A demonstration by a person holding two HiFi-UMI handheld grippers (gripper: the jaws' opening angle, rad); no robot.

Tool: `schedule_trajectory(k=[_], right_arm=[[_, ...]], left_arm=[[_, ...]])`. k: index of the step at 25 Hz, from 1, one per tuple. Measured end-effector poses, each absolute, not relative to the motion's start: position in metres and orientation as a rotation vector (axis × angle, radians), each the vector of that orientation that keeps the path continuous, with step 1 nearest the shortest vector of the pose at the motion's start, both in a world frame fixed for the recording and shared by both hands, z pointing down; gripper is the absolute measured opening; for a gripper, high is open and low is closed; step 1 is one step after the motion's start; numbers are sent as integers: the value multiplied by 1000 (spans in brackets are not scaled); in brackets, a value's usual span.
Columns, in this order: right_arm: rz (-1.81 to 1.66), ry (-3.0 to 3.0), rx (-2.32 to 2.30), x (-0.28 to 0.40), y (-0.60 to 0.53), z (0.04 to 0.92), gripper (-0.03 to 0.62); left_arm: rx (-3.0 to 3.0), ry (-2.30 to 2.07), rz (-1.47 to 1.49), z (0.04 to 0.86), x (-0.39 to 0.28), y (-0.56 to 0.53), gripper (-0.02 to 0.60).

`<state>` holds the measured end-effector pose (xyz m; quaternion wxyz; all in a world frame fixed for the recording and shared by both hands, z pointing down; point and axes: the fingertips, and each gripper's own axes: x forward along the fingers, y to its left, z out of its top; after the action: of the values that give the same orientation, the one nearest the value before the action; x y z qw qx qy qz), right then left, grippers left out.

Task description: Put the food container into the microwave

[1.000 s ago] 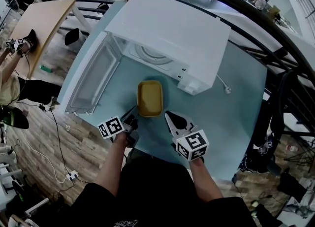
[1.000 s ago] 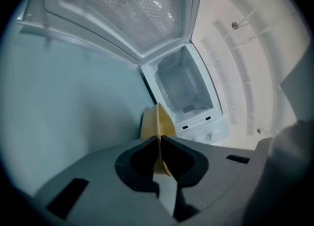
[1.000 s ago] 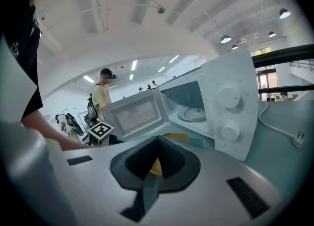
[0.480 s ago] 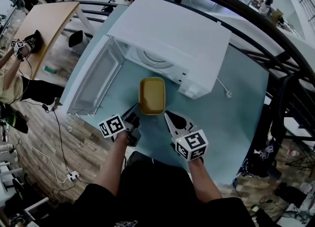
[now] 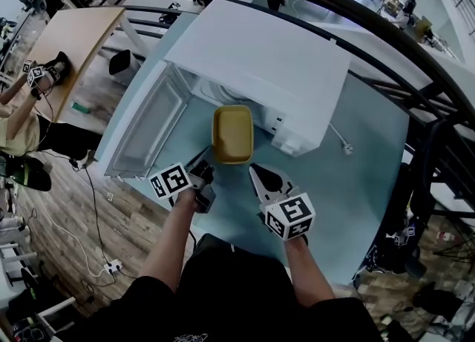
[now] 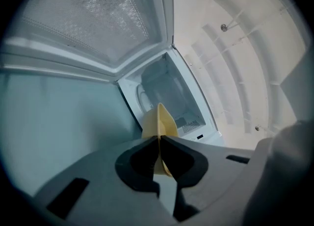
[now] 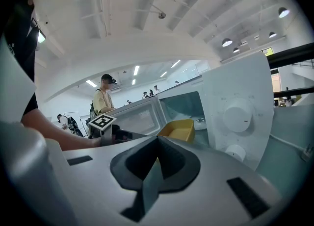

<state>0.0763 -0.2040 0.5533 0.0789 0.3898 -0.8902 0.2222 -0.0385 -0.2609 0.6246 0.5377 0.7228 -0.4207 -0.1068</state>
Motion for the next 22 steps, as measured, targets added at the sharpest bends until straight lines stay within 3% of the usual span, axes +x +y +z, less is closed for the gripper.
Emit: schedule_trajectory(k=[22], right_arm=[[679,-2675,1219,73,-249,546,5]], left_arm=[[1787,-1019,-278,606,-36,-363,26]])
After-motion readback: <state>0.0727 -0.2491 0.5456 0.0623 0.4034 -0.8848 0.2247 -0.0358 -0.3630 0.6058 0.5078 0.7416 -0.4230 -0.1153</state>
